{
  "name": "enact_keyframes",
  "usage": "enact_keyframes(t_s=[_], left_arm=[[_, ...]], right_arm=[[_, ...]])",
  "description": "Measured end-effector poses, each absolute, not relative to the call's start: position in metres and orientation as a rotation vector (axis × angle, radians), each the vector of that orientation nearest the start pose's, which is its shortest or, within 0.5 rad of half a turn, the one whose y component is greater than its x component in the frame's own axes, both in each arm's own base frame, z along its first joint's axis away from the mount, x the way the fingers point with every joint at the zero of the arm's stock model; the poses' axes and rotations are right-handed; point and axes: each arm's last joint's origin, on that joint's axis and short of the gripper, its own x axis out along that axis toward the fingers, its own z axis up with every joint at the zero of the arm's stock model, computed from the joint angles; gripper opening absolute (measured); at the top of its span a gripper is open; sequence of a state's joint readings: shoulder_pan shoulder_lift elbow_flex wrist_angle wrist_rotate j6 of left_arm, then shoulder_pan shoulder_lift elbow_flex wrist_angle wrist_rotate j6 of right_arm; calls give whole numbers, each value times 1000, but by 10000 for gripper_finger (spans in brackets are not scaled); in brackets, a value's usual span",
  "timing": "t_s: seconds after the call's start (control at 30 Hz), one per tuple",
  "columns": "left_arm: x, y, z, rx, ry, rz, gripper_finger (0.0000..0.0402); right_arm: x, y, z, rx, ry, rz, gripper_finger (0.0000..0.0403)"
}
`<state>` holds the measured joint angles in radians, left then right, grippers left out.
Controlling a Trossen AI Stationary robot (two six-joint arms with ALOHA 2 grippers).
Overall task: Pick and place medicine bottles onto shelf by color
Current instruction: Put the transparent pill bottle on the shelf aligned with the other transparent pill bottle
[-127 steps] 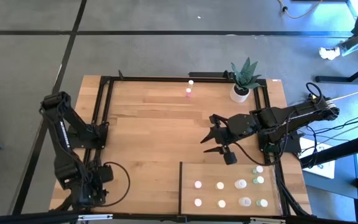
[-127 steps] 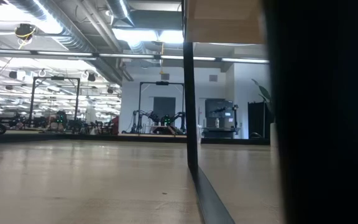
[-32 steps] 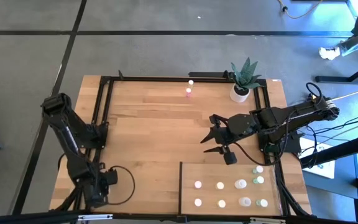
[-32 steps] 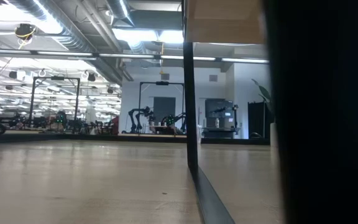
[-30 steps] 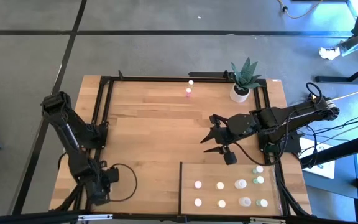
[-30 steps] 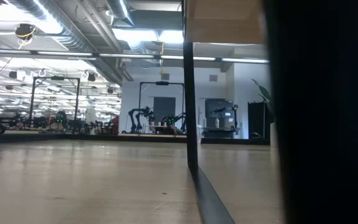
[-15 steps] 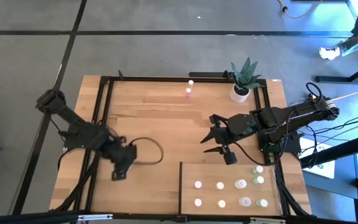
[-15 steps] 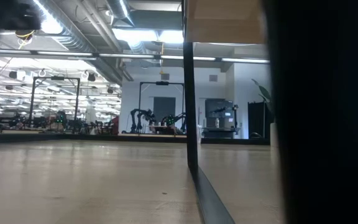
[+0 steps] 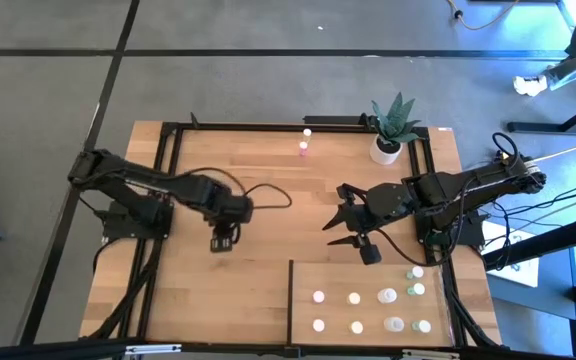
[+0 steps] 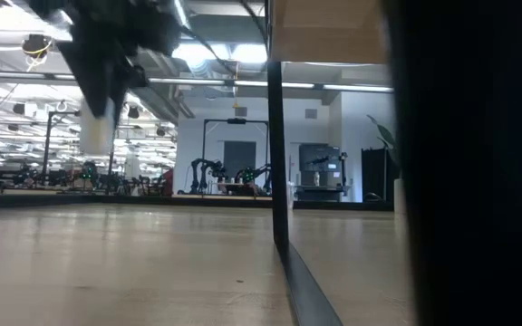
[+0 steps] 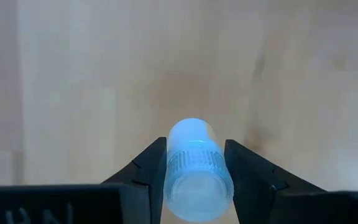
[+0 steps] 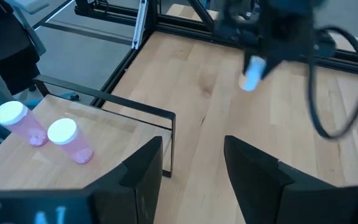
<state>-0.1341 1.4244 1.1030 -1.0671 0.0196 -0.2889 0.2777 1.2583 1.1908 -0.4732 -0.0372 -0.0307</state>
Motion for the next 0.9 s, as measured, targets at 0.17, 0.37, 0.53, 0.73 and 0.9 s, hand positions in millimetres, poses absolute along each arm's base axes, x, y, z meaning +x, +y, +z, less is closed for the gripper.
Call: enact_keyframes(t_s=[0.17,0.37,0.53,0.73,0.9], left_arm=[[265,-9,230,-147,1437,111,128],[285,9,203,-160,1456,155,128],[298,12,189,-132,1431,194,128],[308,12,181,-133,1380,191,128],[316,13,179,-126,1322,180,128]], right_arm=[[260,75,348,-95,534,316,174],[260,75,349,-143,524,309,174],[261,70,349,-134,522,119,174],[261,64,350,-117,507,-84,174],[261,64,350,-119,506,-89,174]])
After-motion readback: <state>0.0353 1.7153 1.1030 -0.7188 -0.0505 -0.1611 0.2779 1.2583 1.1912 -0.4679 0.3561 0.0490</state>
